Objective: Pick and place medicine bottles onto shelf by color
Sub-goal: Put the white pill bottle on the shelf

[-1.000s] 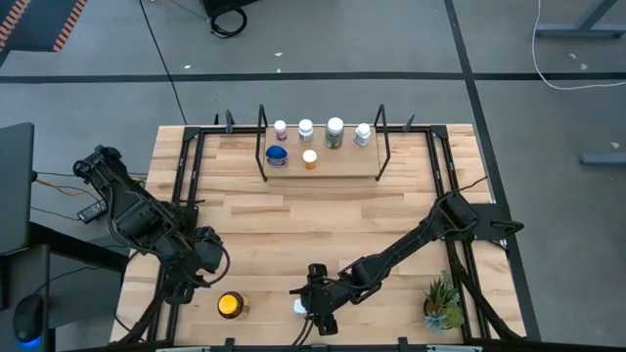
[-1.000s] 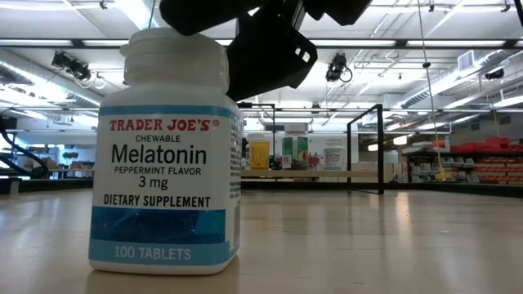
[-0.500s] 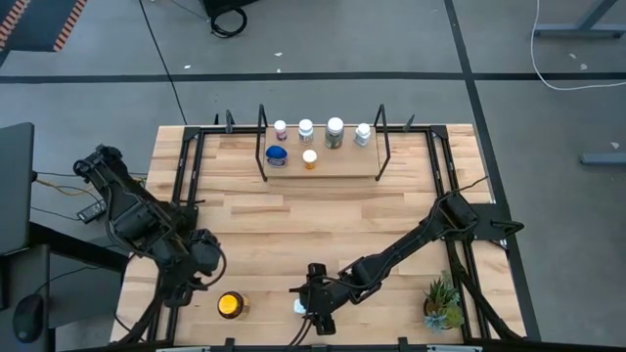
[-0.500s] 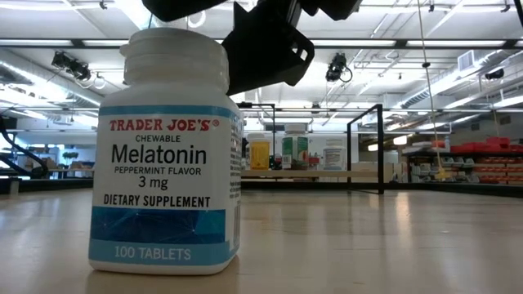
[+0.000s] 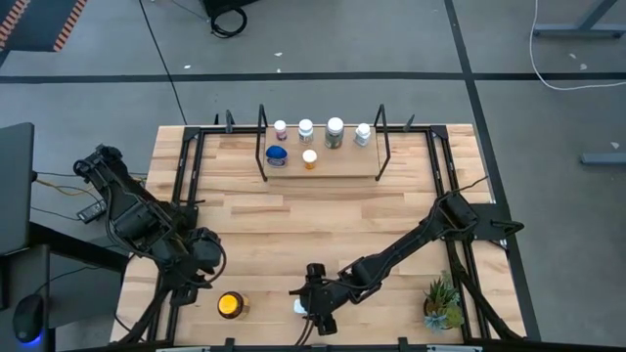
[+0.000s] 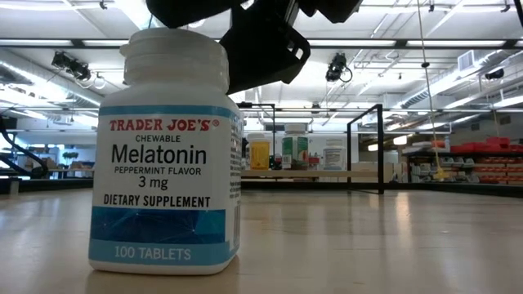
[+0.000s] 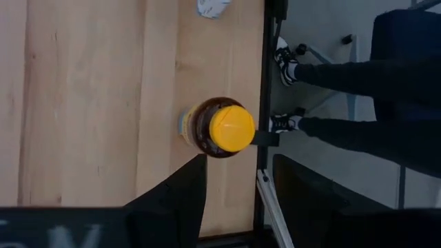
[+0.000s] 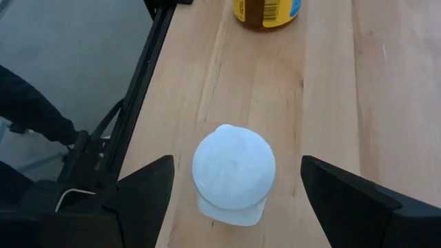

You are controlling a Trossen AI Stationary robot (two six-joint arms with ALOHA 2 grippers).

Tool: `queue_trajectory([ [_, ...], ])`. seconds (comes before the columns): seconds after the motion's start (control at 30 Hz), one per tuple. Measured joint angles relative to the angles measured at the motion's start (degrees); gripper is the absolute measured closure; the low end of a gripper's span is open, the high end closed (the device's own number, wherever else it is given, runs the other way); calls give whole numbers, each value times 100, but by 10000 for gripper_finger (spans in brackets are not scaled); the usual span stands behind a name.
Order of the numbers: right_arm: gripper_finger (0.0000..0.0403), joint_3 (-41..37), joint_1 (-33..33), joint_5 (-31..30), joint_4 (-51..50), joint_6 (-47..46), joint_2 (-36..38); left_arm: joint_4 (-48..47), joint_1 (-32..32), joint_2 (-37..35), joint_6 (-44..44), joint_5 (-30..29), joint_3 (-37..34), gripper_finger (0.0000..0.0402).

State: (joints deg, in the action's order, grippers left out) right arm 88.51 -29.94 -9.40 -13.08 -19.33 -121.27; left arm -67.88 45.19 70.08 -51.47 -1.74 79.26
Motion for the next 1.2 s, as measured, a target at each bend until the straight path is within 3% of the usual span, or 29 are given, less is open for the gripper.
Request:
queue_trajectory([
  [0.33,80,0,69,45,9,150,-2,5,-2,0,-170,-15,0,230],
  [0.7,110,0,51,176,61,305,-2,4,-2,0,-144,-15,0,230],
  [0.97,119,-52,56,460,244,87,-336,-33,-2,1,-153,-15,0,230],
  [1.2,121,-24,80,300,288,-20,-320,-101,17,-2,-188,2,0,230],
])
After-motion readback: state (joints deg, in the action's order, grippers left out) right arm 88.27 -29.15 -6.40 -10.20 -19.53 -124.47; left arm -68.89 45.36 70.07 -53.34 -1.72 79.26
